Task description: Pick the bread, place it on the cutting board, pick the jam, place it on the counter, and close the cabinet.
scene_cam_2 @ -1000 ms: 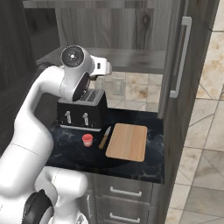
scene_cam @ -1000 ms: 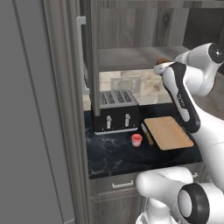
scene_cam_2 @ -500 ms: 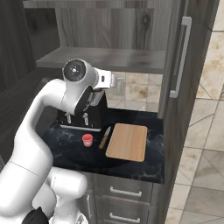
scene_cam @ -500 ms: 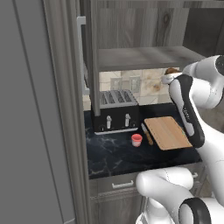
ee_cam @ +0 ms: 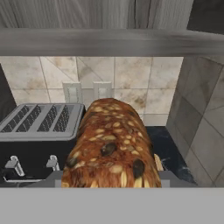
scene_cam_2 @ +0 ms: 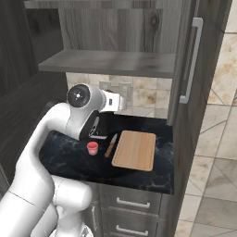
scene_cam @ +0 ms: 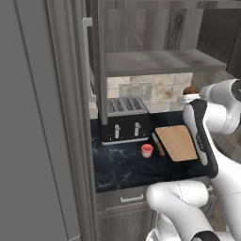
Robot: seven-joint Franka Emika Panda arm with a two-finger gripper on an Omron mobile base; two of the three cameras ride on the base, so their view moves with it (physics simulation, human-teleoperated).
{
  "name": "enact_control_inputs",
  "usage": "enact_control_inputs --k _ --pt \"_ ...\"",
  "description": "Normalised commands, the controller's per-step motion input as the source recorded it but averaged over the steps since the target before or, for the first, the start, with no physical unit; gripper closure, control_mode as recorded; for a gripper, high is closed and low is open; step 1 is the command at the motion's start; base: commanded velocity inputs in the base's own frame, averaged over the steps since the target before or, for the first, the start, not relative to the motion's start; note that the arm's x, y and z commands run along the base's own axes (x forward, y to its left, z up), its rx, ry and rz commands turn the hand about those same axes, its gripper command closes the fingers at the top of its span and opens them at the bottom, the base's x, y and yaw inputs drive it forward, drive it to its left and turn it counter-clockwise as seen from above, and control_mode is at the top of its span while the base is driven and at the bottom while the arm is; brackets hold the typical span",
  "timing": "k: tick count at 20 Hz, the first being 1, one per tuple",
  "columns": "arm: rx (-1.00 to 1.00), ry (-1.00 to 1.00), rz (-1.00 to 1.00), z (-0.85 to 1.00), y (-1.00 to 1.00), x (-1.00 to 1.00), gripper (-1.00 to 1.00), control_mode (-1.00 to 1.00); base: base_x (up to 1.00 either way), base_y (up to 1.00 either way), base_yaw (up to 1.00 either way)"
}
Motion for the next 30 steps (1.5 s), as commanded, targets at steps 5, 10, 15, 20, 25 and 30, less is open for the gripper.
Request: enact_control_inputs --k 5,10,15,20,25,30 --pt "0.0 0.0 -0.04 -0.36 -0.22 -0.09 1.0 -1.0 0.0 0.0 0.0" --pt "0.0 0.0 -0.02 -0.38 -0.18 0.0 1.0 -1.0 0.0 0.0 0.0" --pt "0.0 0.01 -0.01 -0.38 -0.14 0.0 1.0 -1.0 0.0 0.0 0.0" --pt "0.0 0.0 0.0 -0.35 -0.14 0.14 1.0 -1.0 0.0 0.0 0.0" --pt "0.0 0.04 0.0 -0.31 -0.12 0.14 1.0 -1.0 0.0 0.0 0.0" --pt "0.0 0.1 0.0 -0.26 -0.1 0.06 1.0 -1.0 0.0 0.0 0.0"
